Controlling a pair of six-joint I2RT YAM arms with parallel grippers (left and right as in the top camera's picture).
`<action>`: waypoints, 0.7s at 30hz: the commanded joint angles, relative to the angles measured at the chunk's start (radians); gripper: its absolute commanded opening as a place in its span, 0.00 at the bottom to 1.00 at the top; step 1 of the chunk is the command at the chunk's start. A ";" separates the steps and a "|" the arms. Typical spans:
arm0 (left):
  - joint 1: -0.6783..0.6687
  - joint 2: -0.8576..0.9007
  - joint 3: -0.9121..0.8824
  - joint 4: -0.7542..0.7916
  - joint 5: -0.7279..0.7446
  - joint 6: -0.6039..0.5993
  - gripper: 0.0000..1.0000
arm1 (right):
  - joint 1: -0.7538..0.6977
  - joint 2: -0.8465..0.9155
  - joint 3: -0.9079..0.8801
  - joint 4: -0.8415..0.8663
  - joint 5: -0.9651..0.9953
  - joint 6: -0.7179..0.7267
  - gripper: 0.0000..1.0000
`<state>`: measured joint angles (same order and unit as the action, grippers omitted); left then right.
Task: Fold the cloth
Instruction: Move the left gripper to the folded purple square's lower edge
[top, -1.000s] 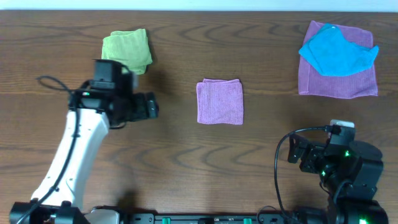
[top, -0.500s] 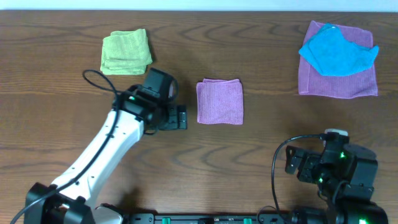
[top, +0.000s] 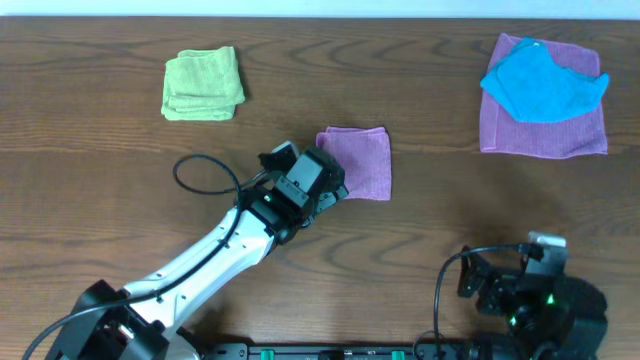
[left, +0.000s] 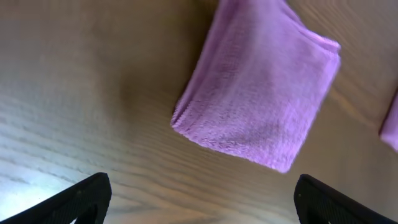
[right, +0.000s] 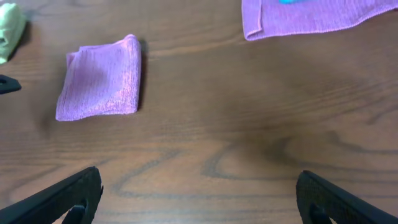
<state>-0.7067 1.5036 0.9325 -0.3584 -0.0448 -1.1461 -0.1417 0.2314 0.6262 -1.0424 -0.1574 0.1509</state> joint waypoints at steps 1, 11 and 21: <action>-0.010 0.017 -0.038 0.031 -0.063 -0.175 0.95 | 0.011 -0.091 -0.059 -0.001 0.004 0.009 0.99; -0.010 0.044 -0.042 0.130 -0.067 -0.235 0.95 | 0.018 -0.224 -0.167 0.021 0.004 0.010 0.99; -0.010 0.045 -0.042 0.124 -0.068 -0.235 0.95 | 0.018 -0.224 -0.167 0.021 0.004 0.010 0.99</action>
<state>-0.7147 1.5383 0.8951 -0.2295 -0.0902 -1.3663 -0.1295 0.0181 0.4625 -1.0264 -0.1570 0.1509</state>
